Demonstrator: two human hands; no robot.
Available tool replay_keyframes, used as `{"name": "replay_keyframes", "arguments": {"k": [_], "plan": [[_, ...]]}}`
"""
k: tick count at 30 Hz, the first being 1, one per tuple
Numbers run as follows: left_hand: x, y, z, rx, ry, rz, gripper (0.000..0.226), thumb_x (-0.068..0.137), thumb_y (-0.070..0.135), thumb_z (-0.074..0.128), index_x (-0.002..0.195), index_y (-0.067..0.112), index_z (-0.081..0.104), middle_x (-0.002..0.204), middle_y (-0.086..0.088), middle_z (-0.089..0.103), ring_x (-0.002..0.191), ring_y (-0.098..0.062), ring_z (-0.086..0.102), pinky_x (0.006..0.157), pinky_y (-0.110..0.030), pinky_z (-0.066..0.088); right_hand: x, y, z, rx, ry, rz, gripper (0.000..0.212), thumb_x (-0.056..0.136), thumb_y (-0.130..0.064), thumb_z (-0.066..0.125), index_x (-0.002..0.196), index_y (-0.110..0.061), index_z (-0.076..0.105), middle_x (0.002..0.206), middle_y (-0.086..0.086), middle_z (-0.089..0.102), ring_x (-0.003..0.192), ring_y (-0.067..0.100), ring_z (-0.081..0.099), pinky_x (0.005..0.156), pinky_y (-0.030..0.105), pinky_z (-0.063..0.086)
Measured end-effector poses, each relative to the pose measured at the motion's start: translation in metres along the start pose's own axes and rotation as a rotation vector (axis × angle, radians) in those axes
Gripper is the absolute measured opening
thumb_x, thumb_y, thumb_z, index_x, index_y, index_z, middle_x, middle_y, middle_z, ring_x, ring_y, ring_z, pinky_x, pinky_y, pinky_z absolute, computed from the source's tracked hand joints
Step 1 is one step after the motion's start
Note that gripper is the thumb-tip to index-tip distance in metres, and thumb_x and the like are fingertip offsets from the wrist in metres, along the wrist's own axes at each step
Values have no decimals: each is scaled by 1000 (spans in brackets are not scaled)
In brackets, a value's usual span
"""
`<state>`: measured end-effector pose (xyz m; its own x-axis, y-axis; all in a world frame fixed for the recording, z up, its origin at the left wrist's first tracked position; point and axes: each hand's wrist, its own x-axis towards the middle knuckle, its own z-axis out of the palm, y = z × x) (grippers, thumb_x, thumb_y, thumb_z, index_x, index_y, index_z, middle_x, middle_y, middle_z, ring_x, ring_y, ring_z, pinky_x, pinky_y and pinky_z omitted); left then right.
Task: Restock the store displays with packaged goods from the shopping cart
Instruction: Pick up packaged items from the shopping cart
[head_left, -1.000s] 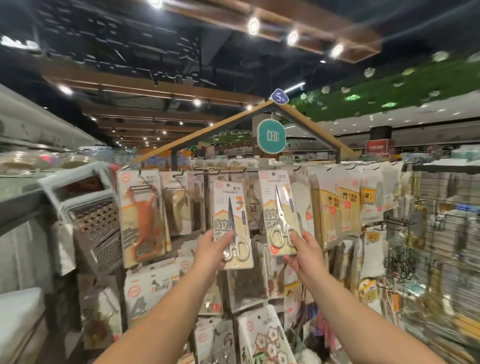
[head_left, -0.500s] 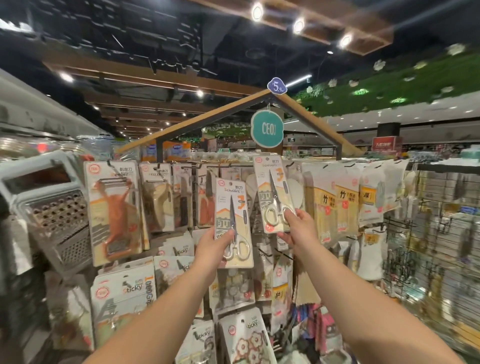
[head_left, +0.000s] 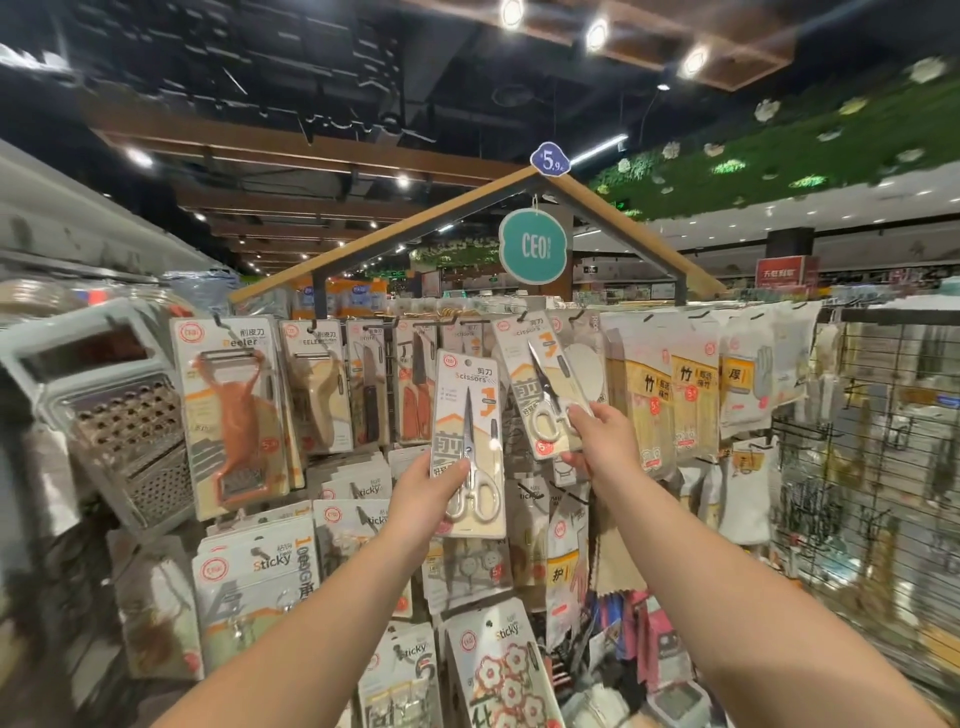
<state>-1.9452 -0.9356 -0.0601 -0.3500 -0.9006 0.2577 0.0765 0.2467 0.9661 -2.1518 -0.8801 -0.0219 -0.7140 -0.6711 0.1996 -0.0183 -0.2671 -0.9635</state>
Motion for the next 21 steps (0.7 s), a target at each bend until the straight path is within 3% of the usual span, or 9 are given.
{"name": "replay_keyframes", "arguments": {"k": [2, 5, 8, 11, 13, 15, 17, 19, 21], "plan": [[-1, 2, -4, -1, 3, 6, 10, 98, 25, 59, 107, 28, 64, 100, 5, 73, 88, -16, 68, 66, -30, 50, -2, -1, 4, 11, 24, -3, 17, 98, -21, 59, 114, -20, 53, 100, 5, 62, 61, 22, 60, 36, 18, 42], [-2, 4, -7, -2, 10, 0, 13, 97, 25, 61, 109, 26, 66, 102, 3, 74, 93, -20, 70, 78, -39, 55, -5, 1, 10, 53, 44, 24, 17, 98, -22, 61, 112, -15, 55, 97, 2, 61, 59, 19, 60, 57, 28, 56], [-4, 3, -8, -7, 16, -10, 11, 97, 25, 61, 106, 27, 66, 103, 0, 75, 97, -25, 70, 88, -46, 54, -4, 6, 16, 165, -51, 107, 49, 96, -27, 64, 137, -7, 47, 125, 9, 56, 95, 24, 66, 72, 29, 59], [-5, 1, -8, -42, 17, -35, 13, 95, 25, 63, 108, 25, 67, 103, -3, 76, 99, -31, 70, 92, -56, 53, -13, 11, 17, 267, -233, 203, 52, 99, -37, 56, 143, -12, 43, 143, 11, 51, 122, 30, 56, 101, 42, 49], [-6, 0, -7, -70, 12, -42, 15, 96, 22, 63, 111, 22, 66, 102, -3, 76, 98, -30, 71, 91, -54, 54, -21, 19, 15, 244, -297, 264, 58, 99, -48, 50, 149, -21, 35, 156, 10, 35, 139, 34, 40, 111, 49, 40], [-8, 2, -4, -100, 21, -36, 17, 97, 19, 62, 113, 18, 65, 101, -3, 76, 93, -26, 72, 84, -45, 57, -32, 27, 11, 177, -314, 319, 69, 97, -54, 49, 154, -23, 27, 160, 10, 26, 144, 35, 31, 107, 50, 43], [-8, 4, 0, -136, 23, -27, 15, 97, 18, 61, 112, 19, 64, 100, -3, 76, 89, -23, 72, 80, -40, 57, -45, 32, 10, 105, -469, 369, 71, 93, -57, 51, 149, -16, 36, 150, 14, 44, 135, 34, 45, 93, 45, 53], [-9, 9, 6, -157, 32, -20, 13, 97, 19, 61, 109, 22, 63, 103, -3, 75, 93, -24, 72, 84, -42, 57, -58, 33, 9, 35, -652, 378, 56, 94, -48, 54, 134, -9, 53, 124, 11, 67, 113, 29, 64, 79, 38, 58], [-6, 12, 13, -108, 46, -7, 21, 96, 25, 63, 116, 22, 62, 112, -4, 72, 101, -25, 69, 88, -46, 56, -69, 31, 11, -4, -701, 350, 32, 96, -32, 59, 116, -7, 60, 104, 7, 71, 91, 22, 72, 65, 29, 60]]}}
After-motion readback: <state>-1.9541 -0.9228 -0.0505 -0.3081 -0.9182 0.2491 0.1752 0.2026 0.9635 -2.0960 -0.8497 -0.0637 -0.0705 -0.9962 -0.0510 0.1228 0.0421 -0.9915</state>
